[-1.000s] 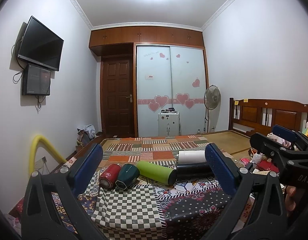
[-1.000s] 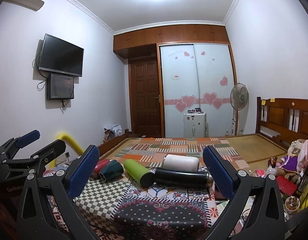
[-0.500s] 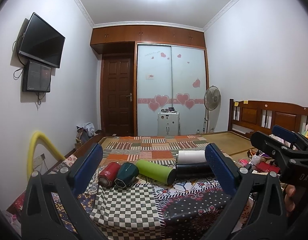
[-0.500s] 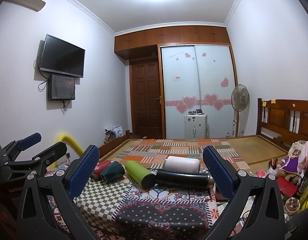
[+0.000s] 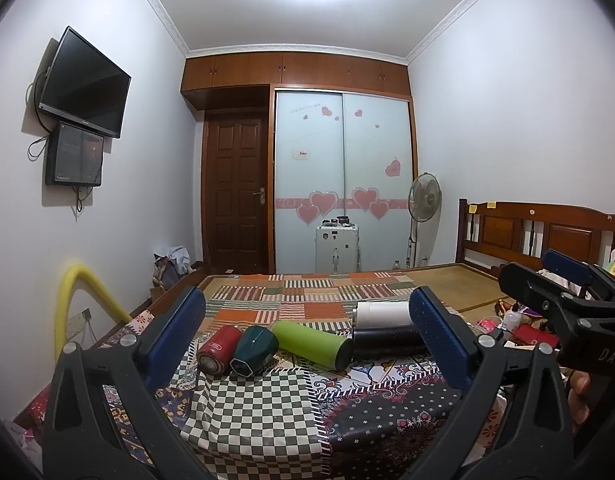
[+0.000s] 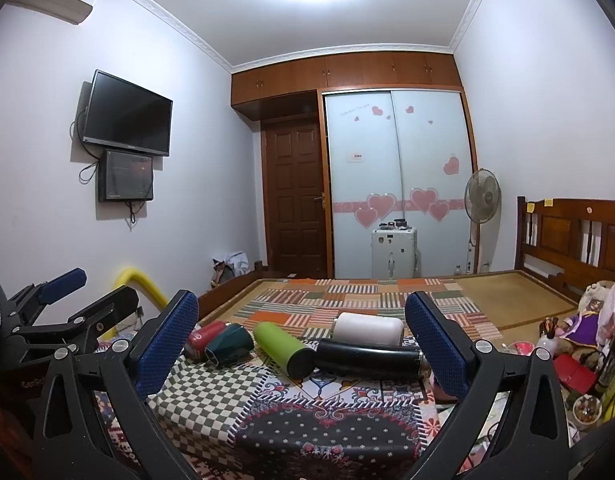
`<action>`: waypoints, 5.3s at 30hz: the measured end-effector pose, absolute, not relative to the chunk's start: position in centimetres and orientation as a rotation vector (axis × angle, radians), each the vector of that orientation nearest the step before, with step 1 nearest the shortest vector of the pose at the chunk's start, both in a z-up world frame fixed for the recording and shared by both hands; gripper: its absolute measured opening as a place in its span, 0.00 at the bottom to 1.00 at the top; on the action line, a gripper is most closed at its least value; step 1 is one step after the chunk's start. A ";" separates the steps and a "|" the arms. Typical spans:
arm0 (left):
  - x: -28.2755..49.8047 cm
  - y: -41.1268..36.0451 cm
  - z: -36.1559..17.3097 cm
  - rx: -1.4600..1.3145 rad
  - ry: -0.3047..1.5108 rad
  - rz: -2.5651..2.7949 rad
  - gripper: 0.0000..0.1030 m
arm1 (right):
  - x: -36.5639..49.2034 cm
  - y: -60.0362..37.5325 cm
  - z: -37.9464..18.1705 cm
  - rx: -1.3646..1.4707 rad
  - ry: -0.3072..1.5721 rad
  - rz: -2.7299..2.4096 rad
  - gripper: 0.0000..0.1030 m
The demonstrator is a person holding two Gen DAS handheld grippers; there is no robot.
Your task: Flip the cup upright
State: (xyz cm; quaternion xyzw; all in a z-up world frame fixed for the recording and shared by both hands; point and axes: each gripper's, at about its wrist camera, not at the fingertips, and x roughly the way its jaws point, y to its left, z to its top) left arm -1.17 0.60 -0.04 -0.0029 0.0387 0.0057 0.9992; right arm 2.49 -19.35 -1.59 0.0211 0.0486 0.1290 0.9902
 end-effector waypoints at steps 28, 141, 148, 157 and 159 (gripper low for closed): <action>0.0 0.7 -0.5 -0.009 0.103 0.005 1.00 | 3.4 -19.0 -2.0 0.040 0.115 0.265 1.00; 24.4 -5.7 -14.8 0.268 0.956 -0.303 0.71 | 12.7 -21.1 -8.6 0.022 0.391 0.249 1.00; 24.9 -7.3 -16.0 0.271 0.980 -0.340 0.71 | 13.3 -21.2 -9.8 0.034 0.420 0.262 1.00; 24.4 -7.9 -16.6 0.299 0.965 -0.352 0.71 | 13.9 -21.2 -10.9 0.047 0.447 0.265 1.00; 24.4 -7.8 -16.6 0.297 0.966 -0.353 0.71 | 14.0 -21.2 -10.9 0.044 0.449 0.263 1.00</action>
